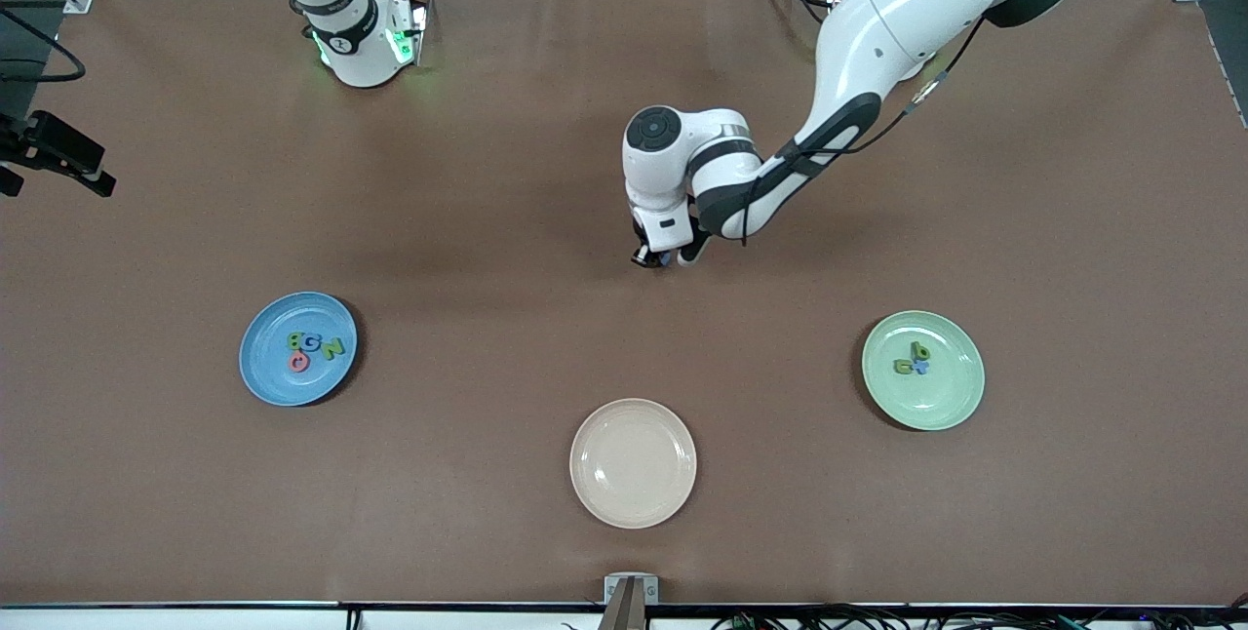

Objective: Sort uppercase to blue plate, lowercase to green plate
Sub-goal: 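Lift the blue 3 with the left gripper, then carry the 3 to the green plate and open the left gripper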

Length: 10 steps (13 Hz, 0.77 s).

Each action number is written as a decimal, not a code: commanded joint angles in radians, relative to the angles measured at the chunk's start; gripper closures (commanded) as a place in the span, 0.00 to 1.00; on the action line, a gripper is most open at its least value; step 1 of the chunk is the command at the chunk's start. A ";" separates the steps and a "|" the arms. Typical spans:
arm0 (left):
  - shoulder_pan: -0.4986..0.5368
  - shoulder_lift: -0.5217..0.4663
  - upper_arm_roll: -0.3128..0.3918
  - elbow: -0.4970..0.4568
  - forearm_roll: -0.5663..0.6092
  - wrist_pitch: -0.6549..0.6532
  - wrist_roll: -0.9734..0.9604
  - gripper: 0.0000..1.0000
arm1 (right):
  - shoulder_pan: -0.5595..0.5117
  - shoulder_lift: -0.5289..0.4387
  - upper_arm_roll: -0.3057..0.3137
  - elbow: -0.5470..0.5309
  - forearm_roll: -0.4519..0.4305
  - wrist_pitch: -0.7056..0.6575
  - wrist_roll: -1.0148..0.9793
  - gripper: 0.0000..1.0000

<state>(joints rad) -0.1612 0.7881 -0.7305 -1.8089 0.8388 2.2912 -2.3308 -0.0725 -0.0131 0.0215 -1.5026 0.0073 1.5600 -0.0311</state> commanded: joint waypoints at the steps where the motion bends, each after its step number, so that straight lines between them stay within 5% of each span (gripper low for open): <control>1: 0.106 -0.030 -0.059 0.009 0.008 -0.080 0.173 0.99 | 0.006 -0.007 -0.002 0.002 0.006 -0.002 0.005 0.00; 7: 0.385 -0.029 -0.225 0.095 -0.001 -0.369 0.701 0.98 | 0.008 -0.007 -0.002 0.002 0.002 0.000 0.007 0.00; 10: 0.576 -0.026 -0.248 0.086 -0.010 -0.389 0.958 0.98 | 0.008 -0.007 -0.002 0.002 0.002 -0.002 0.007 0.00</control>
<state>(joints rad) 0.2964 0.7658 -0.9546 -1.7058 0.8383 1.9161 -1.5262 -0.0695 -0.0132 0.0217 -1.5021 0.0073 1.5610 -0.0311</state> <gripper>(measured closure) 0.727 0.000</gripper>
